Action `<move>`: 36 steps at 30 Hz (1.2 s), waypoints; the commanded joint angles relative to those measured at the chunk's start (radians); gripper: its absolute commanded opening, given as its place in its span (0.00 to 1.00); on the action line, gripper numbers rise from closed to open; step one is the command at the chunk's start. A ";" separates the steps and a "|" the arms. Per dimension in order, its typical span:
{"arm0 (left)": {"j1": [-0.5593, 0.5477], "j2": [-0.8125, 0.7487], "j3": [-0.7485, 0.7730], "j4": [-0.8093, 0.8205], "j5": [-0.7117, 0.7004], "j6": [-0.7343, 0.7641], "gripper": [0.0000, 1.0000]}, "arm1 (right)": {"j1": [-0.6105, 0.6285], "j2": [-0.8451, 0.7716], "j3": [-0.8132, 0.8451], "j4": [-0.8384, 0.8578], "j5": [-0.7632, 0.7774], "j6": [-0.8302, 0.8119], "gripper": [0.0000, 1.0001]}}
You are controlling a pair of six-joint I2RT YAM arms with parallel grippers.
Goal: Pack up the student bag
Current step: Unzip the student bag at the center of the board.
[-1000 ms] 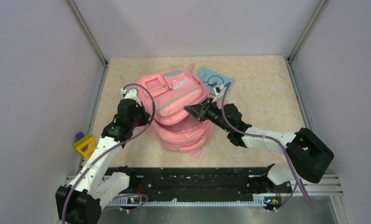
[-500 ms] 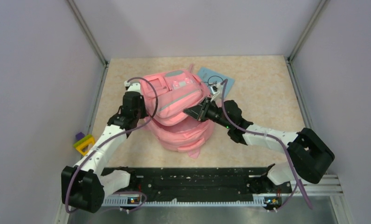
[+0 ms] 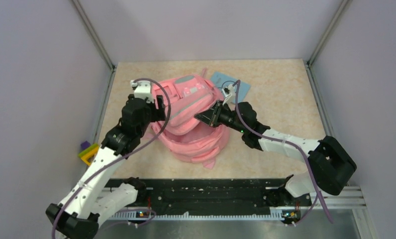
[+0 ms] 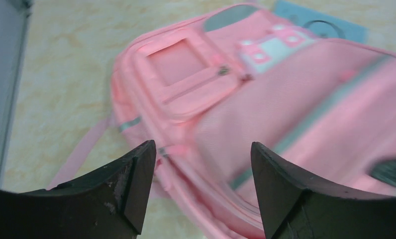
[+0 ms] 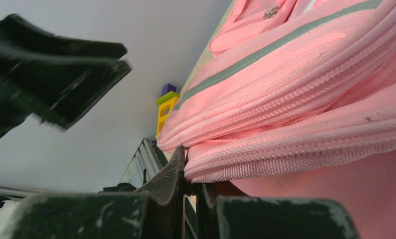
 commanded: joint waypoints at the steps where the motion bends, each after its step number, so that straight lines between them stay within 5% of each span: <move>1: -0.221 0.005 0.044 -0.011 0.034 0.099 0.74 | -0.004 0.010 0.131 -0.014 -0.024 -0.057 0.00; 7: -0.516 0.059 -0.022 0.145 -0.084 0.239 0.76 | -0.003 0.007 0.186 -0.097 0.009 -0.063 0.00; 20: -0.560 0.050 -0.135 0.243 -0.138 0.254 0.92 | -0.003 -0.044 0.207 -0.143 0.036 -0.084 0.00; 26: -0.579 0.139 -0.128 0.283 -0.300 0.282 0.95 | -0.003 -0.064 0.203 -0.154 0.022 -0.078 0.00; 28: -0.579 0.174 -0.108 0.280 -0.372 0.276 0.79 | -0.003 -0.074 0.200 -0.166 0.027 -0.085 0.00; 30: -0.578 0.199 -0.092 0.279 -0.454 0.266 0.36 | -0.003 -0.086 0.200 -0.191 0.038 -0.103 0.00; 32: -0.576 0.214 -0.070 0.258 -0.509 0.268 0.10 | -0.010 -0.100 0.204 -0.224 0.052 -0.136 0.13; 33: -0.575 0.216 -0.057 0.241 -0.536 0.262 0.01 | -0.021 -0.107 0.208 -0.242 0.055 -0.154 0.26; 34: -0.569 0.212 -0.037 0.212 -0.553 0.251 0.00 | -0.040 -0.115 0.211 -0.272 0.054 -0.171 0.44; 36: -0.548 0.194 0.003 0.138 -0.552 0.219 0.00 | -0.100 -0.125 0.220 -0.320 0.026 -0.208 0.63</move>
